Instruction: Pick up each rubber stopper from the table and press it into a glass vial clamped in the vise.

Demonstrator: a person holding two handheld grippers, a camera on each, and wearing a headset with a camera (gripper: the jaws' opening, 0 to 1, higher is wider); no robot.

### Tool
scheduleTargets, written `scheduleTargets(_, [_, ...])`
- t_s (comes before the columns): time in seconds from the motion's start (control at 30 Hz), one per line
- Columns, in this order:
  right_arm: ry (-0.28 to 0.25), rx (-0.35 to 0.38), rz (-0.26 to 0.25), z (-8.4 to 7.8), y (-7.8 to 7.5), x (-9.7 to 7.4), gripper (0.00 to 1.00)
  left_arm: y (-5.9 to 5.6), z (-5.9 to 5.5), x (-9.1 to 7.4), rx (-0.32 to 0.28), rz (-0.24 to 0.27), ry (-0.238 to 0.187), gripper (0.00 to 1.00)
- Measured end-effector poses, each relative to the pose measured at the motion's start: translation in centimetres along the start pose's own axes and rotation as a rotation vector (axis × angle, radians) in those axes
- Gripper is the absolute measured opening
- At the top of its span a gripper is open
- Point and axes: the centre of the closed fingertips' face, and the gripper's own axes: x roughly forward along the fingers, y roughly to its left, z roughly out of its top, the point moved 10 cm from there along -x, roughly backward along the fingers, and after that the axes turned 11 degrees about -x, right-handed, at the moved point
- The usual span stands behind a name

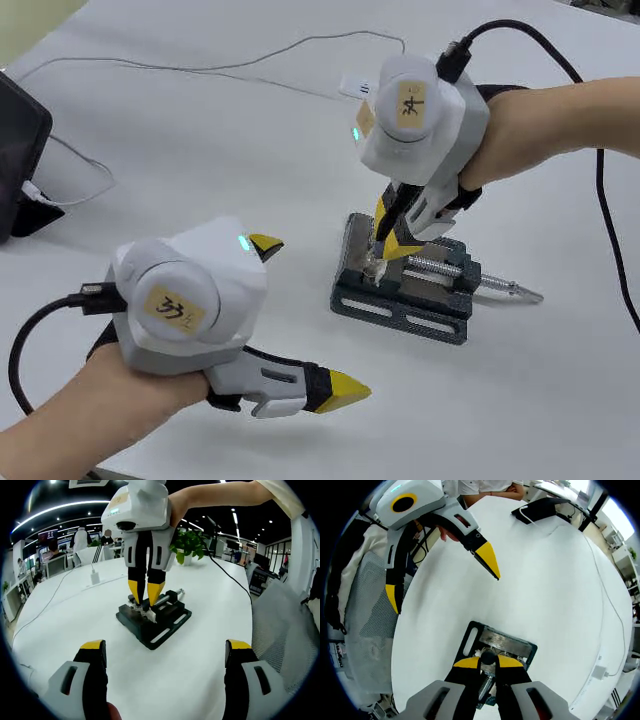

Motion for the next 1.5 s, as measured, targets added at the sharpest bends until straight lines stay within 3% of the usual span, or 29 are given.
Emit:
scheduleTargets(0.73, [-0.024,-0.022,-0.006,-0.2,0.2,0.0,0.09,0.0,-0.1,0.0,-0.003,-0.002,0.005,0.98])
scheduleTargets(1.07, [-0.037,0.003,-0.012,-0.3,0.2,-0.2,0.10,0.0,-0.1,0.1,-0.002,-0.003,0.003,0.98])
scheduleTargets(1.5, [-0.058,0.032,-0.026,-1.0,0.6,-1.8,0.06,0.2,0.2,0.1,0.004,-0.005,0.002,0.98])
